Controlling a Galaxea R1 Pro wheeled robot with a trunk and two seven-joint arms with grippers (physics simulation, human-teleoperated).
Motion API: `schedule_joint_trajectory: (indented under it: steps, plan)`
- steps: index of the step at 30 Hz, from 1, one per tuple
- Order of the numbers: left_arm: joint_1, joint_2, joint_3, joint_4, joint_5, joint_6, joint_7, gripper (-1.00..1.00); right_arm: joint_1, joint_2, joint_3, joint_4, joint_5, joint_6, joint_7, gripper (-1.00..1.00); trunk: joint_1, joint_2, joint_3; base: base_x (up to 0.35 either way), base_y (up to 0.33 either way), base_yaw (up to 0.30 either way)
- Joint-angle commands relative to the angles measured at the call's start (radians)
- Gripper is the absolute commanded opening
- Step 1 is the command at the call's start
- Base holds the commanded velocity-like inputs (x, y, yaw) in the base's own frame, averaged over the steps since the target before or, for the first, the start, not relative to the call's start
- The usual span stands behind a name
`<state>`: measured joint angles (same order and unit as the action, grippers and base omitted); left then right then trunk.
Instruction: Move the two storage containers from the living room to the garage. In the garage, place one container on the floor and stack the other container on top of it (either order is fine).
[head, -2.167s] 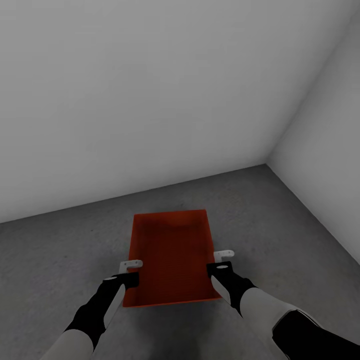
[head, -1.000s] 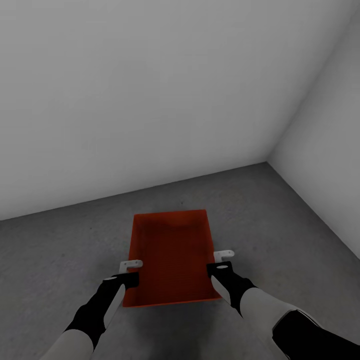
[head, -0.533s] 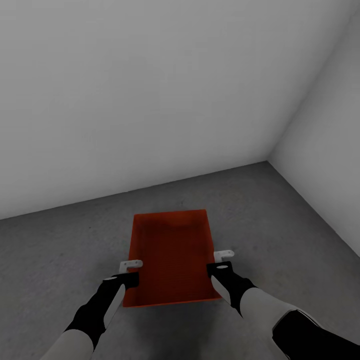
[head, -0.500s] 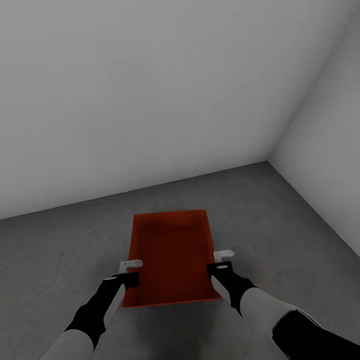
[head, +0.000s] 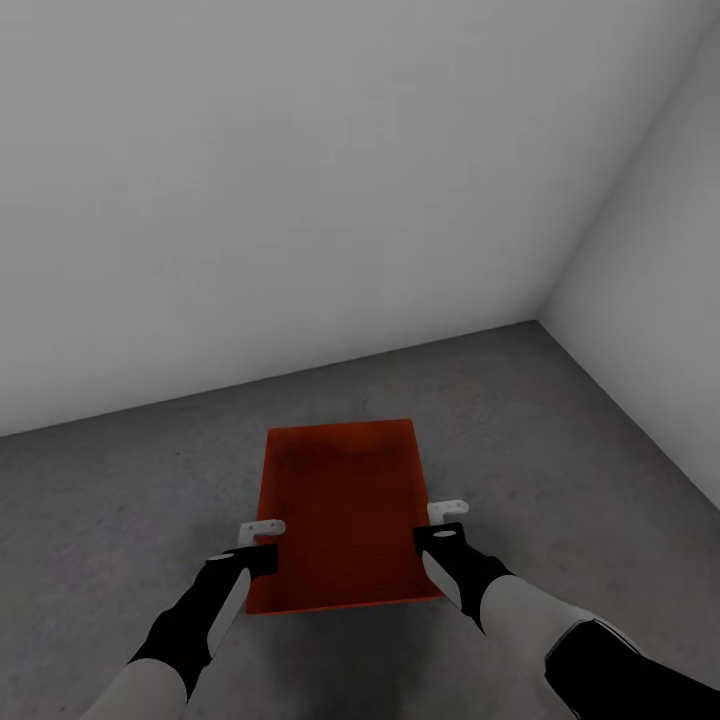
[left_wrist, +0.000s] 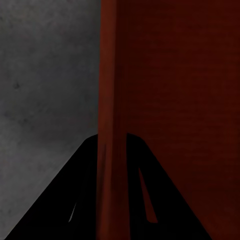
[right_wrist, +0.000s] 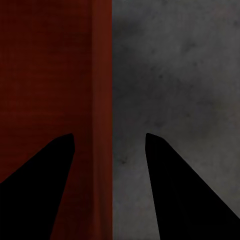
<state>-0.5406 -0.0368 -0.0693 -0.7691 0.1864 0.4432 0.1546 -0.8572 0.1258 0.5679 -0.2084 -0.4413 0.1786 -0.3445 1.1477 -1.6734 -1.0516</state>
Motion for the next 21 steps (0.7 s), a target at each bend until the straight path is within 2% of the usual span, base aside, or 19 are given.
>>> schedule_joint_trajectory:
  steps: [1,8,21]
  plan:
    - [-0.001,0.017,-0.001,-0.004,-0.001,0.005,0.014,-1.00,0.000,-0.002,0.026,0.047,-0.025,0.006,-0.004,-1.00,0.004,-0.008,-0.004,0.000,0.000,0.000]
    - [-0.001,0.017,0.000,-0.004,-0.001,0.005,0.015,-1.00,0.000,-0.002,0.026,0.047,-0.025,0.007,-0.004,-1.00,0.031,-0.057,-0.026,0.000,0.000,0.000]
    - [-0.001,0.018,0.000,-0.004,-0.001,0.005,0.014,-1.00,0.004,-0.002,0.026,0.047,-0.024,0.007,-0.004,-1.00,0.031,-0.057,-0.026,0.000,0.000,0.000]
